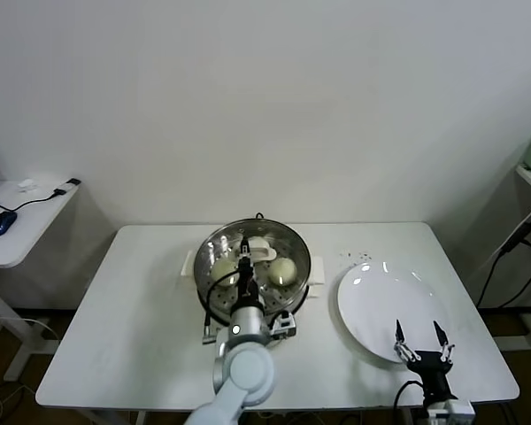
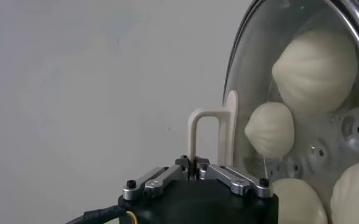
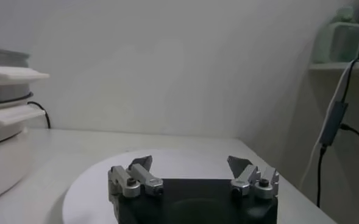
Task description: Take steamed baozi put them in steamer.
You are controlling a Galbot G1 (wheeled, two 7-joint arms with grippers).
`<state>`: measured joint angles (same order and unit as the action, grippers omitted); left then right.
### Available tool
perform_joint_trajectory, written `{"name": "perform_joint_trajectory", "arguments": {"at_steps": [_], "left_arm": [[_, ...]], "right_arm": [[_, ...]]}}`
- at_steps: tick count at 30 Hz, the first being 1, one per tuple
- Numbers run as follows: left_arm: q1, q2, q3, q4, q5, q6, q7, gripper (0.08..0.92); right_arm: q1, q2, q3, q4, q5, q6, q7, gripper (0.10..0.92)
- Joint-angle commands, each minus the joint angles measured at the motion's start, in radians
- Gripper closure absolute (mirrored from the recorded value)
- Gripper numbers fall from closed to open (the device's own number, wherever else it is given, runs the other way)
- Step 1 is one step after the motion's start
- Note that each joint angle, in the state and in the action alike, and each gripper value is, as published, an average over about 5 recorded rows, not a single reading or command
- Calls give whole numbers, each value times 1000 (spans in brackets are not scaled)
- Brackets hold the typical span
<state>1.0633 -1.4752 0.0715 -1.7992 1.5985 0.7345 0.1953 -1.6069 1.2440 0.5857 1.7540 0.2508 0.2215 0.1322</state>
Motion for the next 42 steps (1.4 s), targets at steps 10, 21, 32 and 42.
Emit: {"name": "perform_joint_trajectory", "arguments": {"at_steps": [10, 21, 32, 42], "left_arm": [[39, 32, 42, -133, -222, -12, -31, 665], [183, 91, -56, -328, -791, -152, -221, 345], [349, 107, -534, -427, -1695, -565, -382, 178], [498, 180, -821, -259, -2006, -807, -299, 177]], "right_arm": [[1, 4, 6, 11, -1, -8, -10, 202], [-1, -22, -26, 12, 32, 12, -11, 203], [5, -76, -81, 25, 60, 54, -33, 203], [12, -74, -84, -7, 59, 89, -36, 203]]}}
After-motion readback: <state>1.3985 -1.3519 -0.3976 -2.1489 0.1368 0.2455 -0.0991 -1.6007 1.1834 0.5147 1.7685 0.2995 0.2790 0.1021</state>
